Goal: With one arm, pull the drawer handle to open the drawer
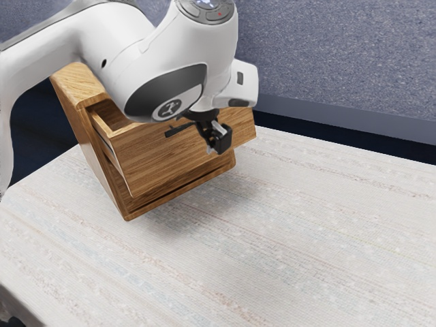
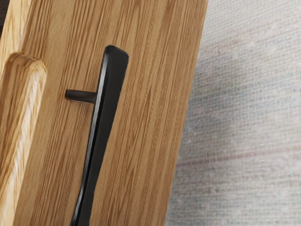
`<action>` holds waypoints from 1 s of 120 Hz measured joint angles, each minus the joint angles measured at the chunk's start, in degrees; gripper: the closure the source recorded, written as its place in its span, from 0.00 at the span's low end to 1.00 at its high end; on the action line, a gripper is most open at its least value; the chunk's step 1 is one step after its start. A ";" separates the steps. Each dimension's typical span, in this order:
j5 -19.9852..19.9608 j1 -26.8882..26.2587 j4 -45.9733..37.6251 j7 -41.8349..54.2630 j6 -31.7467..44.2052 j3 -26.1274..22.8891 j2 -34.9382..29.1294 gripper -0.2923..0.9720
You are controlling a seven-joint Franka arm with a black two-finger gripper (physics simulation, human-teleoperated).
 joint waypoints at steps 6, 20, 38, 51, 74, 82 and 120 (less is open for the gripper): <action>0.06 -0.14 0.10 -0.05 0.01 -0.02 0.35 0.25; 0.17 -1.29 0.16 -0.18 0.03 -0.05 0.70 0.25; 0.36 -1.29 1.41 -0.17 0.09 -0.05 1.51 0.25; 0.71 -0.97 2.05 -0.09 0.08 -0.04 2.23 0.25; 0.95 -0.95 2.23 0.02 0.07 0.09 2.40 0.25; 0.98 -0.47 2.27 0.05 0.07 0.10 2.38 0.25; 0.57 -0.50 1.73 -0.04 0.39 0.85 3.98 0.23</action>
